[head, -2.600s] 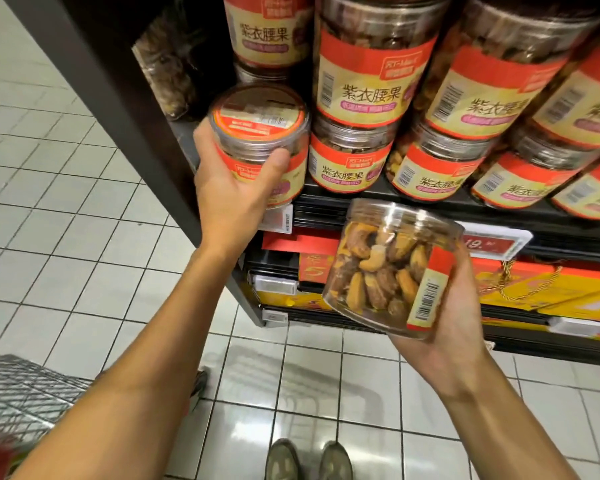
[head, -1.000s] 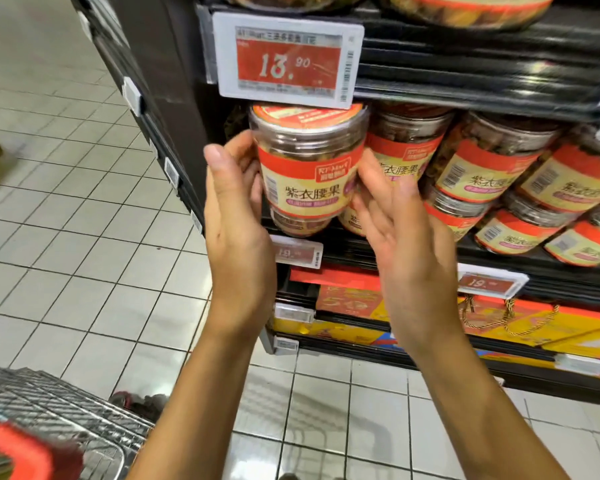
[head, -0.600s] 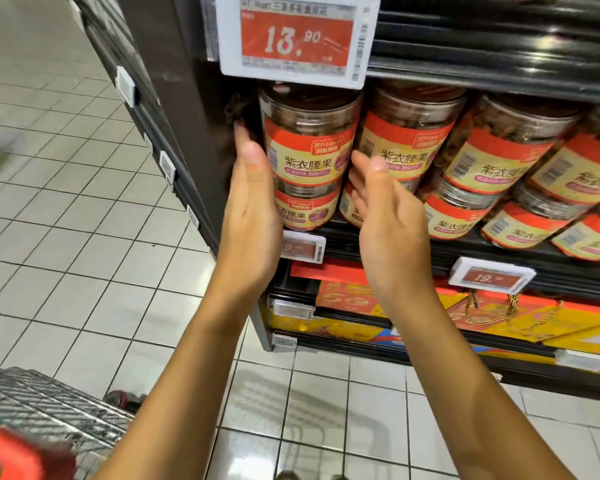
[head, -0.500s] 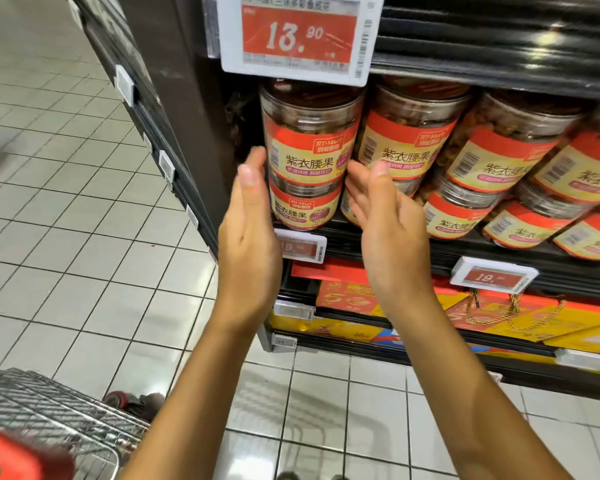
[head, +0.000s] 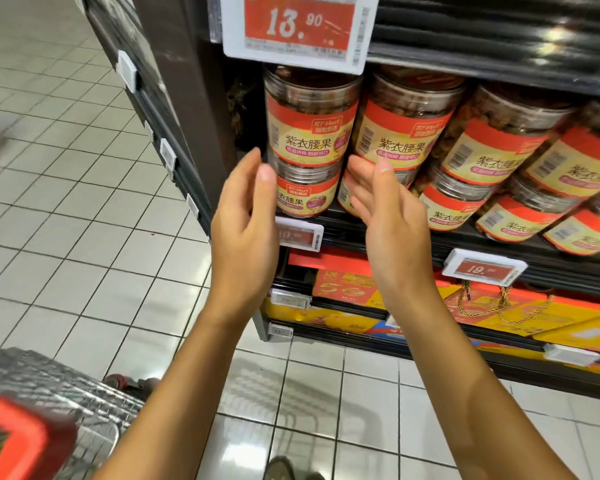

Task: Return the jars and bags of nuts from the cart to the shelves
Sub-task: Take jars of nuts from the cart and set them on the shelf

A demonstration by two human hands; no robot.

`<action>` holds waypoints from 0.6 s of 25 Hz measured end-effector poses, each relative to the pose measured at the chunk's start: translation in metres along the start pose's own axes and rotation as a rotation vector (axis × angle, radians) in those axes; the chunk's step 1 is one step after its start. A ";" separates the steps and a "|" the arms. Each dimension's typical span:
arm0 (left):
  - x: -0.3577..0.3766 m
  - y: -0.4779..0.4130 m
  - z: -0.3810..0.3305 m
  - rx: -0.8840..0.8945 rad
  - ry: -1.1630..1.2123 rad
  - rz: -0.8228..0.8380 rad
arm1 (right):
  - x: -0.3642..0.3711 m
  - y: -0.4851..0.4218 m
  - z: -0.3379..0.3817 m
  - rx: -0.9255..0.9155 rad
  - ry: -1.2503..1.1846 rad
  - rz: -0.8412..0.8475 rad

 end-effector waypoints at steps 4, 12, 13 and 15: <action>-0.034 0.056 -0.032 -0.205 0.017 -0.031 | -0.013 0.048 0.022 0.099 0.105 0.128; -0.155 0.233 -0.109 -0.515 0.087 -0.457 | 0.053 0.188 0.077 0.189 0.123 0.742; -0.176 0.257 -0.120 -0.512 0.111 -0.545 | 0.070 0.207 0.085 0.186 0.096 0.812; -0.217 0.305 -0.136 -0.500 0.123 -0.717 | 0.105 0.250 0.096 0.200 0.062 0.960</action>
Point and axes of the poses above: each hand's wrist, its own y-axis away from the middle knuckle, its own x-axis out of the palm, z = x × y, the point moved 5 cm from there along -y, towards the middle knuckle, and after that the axes turned 3 degrees about -z, right-handed, at the moved point
